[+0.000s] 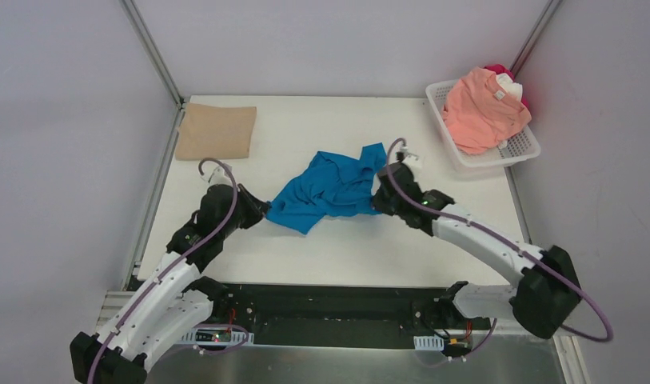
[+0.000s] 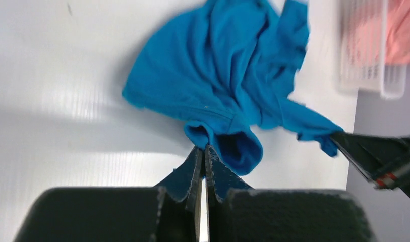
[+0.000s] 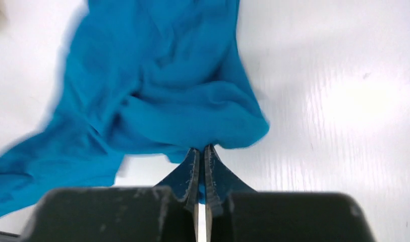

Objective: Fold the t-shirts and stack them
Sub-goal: Flatten out the tshirt

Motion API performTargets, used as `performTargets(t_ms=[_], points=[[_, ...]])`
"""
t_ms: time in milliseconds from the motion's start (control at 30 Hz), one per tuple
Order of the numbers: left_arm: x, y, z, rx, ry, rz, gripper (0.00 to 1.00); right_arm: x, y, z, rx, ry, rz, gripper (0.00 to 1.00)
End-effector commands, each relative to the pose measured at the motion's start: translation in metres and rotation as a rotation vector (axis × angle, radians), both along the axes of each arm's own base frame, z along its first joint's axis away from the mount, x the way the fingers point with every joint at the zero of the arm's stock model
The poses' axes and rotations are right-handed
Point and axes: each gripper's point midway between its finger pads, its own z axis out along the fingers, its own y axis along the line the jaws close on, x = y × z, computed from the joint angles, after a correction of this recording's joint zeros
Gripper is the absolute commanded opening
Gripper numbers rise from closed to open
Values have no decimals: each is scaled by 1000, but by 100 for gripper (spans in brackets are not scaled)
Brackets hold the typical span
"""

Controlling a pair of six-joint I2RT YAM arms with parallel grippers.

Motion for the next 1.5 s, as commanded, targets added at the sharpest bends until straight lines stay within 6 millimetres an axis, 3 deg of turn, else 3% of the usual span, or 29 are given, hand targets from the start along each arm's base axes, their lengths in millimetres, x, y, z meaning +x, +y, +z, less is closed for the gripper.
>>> performTargets(t_ms=[0, 100, 233, 333, 400, 500, 600, 767, 1000, 1133, 1267, 1333, 1367, 1467], points=[[56, 35, 75, 188, -183, 184, 0, 51, -15, 94, 261, -148, -70, 0], [99, 50, 110, 251, -202, 246, 0, 89, -31, 138, 309, -201, -85, 0], [155, 70, 161, 186, -230, 293, 0, 146, -51, 204, 418, -275, -97, 0], [168, 81, 207, 200, -312, 311, 0, 170, -64, 253, 538, -305, -63, 0], [165, 92, 233, 226, -359, 346, 0, 175, -73, 285, 597, -340, -22, 0], [148, 103, 267, 244, -434, 380, 0, 159, -77, 317, 646, -364, 55, 0], [122, 113, 301, 264, -526, 406, 0, 128, -75, 358, 645, -455, 144, 0], [60, 137, 356, 295, -682, 492, 0, 76, -94, 411, 565, -647, 128, 0], [-18, 154, 397, 274, -839, 557, 0, -3, -106, 459, 549, -821, 132, 0], [-43, 157, 404, 248, -886, 569, 0, -22, -109, 468, 547, -858, 125, 0], [-26, 154, 378, 237, -817, 565, 0, -2, -118, 443, 508, -796, 49, 0], [-5, 152, 351, 250, -737, 561, 0, 21, -123, 418, 478, -734, -1, 0], [8, 151, 331, 257, -680, 559, 0, 38, -125, 394, 462, -676, -26, 0], [48, 149, 253, 288, -467, 567, 0, 82, -125, 326, 421, -563, -52, 0]])
